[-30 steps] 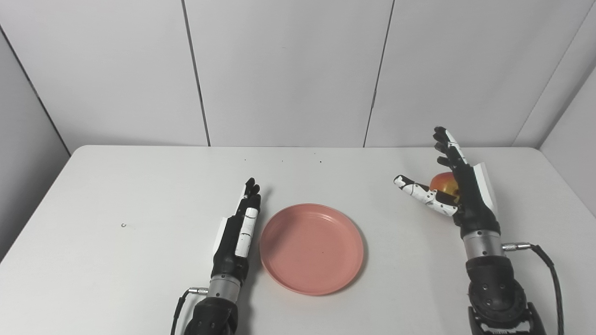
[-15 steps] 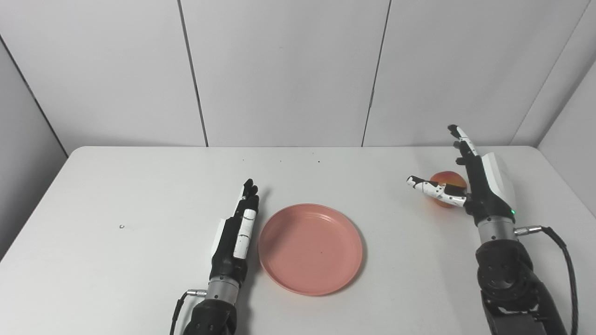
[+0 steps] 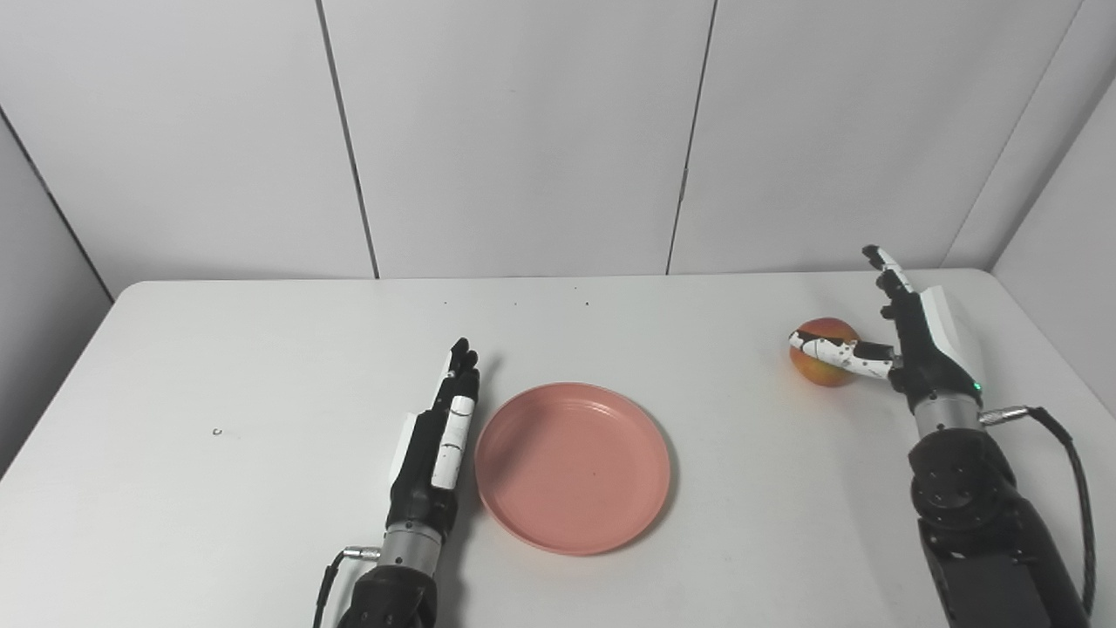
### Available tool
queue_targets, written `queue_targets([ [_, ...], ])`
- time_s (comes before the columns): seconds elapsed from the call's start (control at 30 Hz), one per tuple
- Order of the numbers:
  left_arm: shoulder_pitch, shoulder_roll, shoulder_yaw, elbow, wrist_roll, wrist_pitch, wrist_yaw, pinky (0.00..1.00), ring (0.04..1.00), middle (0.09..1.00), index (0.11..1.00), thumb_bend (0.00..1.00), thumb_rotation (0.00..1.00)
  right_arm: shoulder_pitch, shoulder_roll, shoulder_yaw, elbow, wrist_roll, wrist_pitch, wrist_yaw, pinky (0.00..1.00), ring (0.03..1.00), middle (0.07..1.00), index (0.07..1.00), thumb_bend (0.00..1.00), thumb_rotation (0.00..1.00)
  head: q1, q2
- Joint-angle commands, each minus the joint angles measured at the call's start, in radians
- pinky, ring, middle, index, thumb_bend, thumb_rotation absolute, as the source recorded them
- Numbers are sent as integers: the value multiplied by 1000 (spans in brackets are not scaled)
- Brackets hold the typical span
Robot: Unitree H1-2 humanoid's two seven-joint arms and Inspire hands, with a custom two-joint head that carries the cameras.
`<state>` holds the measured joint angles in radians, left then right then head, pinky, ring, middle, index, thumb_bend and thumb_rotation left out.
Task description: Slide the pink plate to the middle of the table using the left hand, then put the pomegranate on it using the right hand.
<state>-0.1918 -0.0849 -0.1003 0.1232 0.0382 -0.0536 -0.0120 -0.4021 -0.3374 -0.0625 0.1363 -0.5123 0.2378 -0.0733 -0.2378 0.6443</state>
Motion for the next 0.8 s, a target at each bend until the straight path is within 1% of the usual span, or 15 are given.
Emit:
queue_targets([
  [0.0, -3, 0, -5, -22, 6, -11, -2, 1000, 997, 1000, 1000, 671, 1000, -47, -31, 2, -1, -8, -7, -22, 748, 863, 907, 896, 847, 352, 0, 0],
  [0.13, -4, -1, -3, -20, 7, -8, -3, 1000, 999, 1000, 1000, 672, 1000, -55, -37, 13, 35, -9, -1, -23, 729, 855, 904, 893, 849, 352, 0, -3],
  [0.37, -3, 1, -4, -22, 5, -9, -6, 1000, 996, 1000, 1000, 681, 1000, -70, -39, 31, 99, -11, 13, -22, 738, 860, 908, 898, 859, 360, -3, -2],
  [0.6, -1, 0, -5, -29, 6, -2, -8, 1000, 999, 1000, 1000, 682, 1000, -86, -38, 48, 156, 0, -9, -27, 748, 863, 905, 893, 873, 346, -1, -2],
  [0.7, 0, 0, -6, -30, 5, -1, -9, 1000, 999, 1000, 1000, 682, 1000, -94, -43, 64, 174, -7, -1, -22, 727, 852, 905, 899, 869, 362, 0, -1],
  [0.77, 0, 1, -6, -31, 8, -3, -8, 1000, 995, 1000, 1000, 678, 1000, -99, -42, 65, 188, 4, -13, -26, 727, 848, 903, 898, 860, 345, -1, 0],
])
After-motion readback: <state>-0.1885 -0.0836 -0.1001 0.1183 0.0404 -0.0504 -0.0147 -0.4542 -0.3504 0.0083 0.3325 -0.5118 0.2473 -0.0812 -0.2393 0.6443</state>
